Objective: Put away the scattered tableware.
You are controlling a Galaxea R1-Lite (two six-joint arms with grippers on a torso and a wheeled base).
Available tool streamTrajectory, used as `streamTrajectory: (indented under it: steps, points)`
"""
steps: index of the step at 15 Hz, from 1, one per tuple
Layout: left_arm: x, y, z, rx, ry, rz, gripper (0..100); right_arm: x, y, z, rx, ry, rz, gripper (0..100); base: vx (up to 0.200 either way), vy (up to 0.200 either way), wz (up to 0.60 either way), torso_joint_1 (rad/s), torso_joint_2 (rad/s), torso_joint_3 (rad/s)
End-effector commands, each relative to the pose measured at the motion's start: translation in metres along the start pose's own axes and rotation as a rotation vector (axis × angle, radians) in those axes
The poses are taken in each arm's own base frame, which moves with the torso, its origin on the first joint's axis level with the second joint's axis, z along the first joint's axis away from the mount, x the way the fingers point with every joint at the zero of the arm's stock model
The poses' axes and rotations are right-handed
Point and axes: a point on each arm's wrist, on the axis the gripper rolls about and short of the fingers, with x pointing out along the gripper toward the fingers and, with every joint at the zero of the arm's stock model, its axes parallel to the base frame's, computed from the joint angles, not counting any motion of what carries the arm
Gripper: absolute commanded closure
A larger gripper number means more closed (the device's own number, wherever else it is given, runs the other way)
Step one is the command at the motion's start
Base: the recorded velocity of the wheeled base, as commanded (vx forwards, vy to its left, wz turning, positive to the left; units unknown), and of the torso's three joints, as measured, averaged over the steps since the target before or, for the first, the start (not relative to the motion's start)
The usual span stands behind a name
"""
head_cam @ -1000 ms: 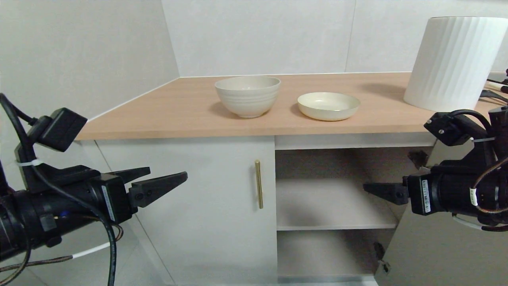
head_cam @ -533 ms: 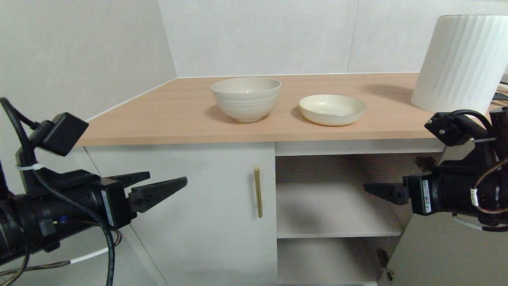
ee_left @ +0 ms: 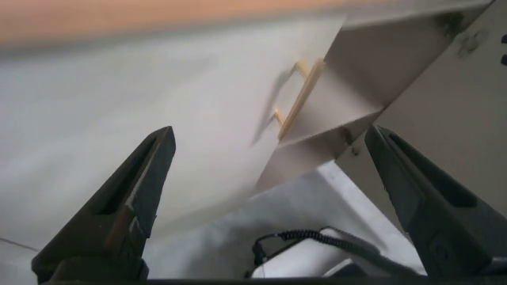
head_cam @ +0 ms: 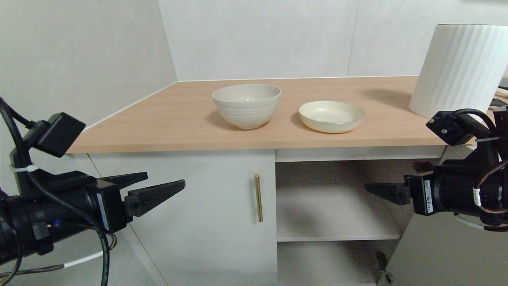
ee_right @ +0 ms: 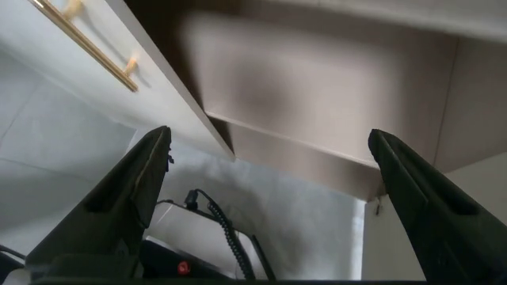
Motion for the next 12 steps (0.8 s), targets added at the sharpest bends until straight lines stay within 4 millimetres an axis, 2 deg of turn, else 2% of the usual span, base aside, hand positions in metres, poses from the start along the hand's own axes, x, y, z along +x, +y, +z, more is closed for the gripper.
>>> streamTrajectory:
  steps: [1,9,12]
  points:
    - [-0.001,0.000,0.000,0.000,-0.001,0.000,0,0.000,0.000,-0.001,-0.001,0.004,-0.001,0,0.000,0.000,0.00,0.012,-0.14,-0.276]
    - [0.000,0.000,-0.002,-0.002,0.028,0.005,0,0.003,0.000,-0.002,-0.005,0.014,-0.001,0,0.000,0.000,0.00,0.179,-0.48,-0.289]
    - [0.006,-0.001,0.014,0.004,0.012,0.001,0,0.003,0.000,-0.002,-0.007,0.015,0.000,0,0.000,0.000,0.00,0.193,-0.46,-0.274]
